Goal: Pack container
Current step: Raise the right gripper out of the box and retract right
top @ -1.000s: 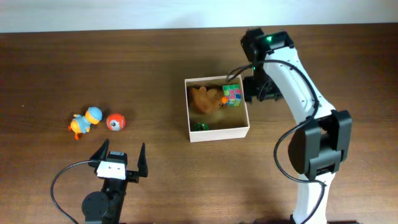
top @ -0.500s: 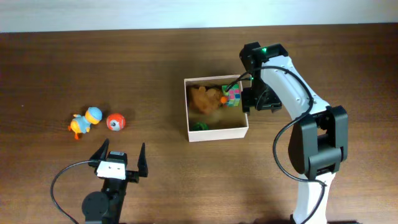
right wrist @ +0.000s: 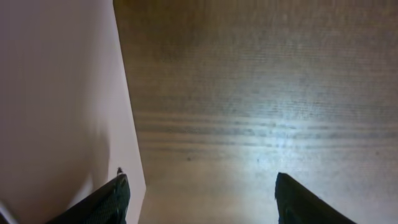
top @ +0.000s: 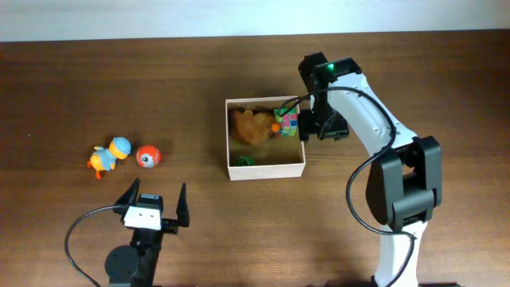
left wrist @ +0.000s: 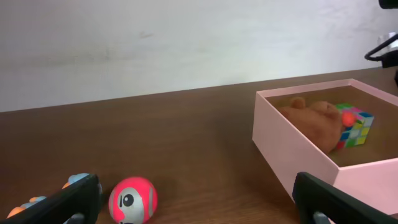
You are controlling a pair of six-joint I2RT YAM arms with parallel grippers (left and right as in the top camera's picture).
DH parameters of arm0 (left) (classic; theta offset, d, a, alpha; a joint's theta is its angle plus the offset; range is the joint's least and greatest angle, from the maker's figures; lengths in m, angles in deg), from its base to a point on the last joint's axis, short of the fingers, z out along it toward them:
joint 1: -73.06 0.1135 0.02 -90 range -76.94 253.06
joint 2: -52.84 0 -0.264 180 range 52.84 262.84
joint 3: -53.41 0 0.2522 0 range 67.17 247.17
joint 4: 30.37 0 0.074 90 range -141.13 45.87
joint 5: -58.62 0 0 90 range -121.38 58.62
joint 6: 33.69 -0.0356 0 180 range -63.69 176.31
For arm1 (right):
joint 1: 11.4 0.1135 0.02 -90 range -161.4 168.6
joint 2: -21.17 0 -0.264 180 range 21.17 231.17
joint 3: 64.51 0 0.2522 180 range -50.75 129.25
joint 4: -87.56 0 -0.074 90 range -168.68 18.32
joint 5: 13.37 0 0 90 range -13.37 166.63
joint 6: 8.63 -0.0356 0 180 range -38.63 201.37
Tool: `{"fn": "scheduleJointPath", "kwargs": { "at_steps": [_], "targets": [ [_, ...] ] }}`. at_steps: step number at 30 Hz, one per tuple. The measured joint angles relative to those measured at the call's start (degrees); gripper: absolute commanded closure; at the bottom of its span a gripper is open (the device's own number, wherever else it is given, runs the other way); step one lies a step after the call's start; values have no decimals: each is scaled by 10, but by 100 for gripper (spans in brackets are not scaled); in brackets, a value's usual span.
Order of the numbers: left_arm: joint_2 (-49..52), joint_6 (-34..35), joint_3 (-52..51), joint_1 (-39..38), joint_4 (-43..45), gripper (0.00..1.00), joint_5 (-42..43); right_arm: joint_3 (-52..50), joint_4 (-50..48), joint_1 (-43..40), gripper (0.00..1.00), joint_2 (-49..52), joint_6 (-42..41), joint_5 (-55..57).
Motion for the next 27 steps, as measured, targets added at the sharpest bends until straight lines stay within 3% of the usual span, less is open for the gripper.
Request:
{"fn": "scheduleJointPath", "kwargs": {
  "at_steps": [11,16,27],
  "targets": [
    [0,0,0,0,0,1,0,2,-21,-89,28,0,1,-6],
    [0,0,0,0,0,1,0,31,0,-117,1,0,17,-5],
    [0,0,0,0,0,1,0,164,67,-162,1,0,24,-7]
  ]
}}
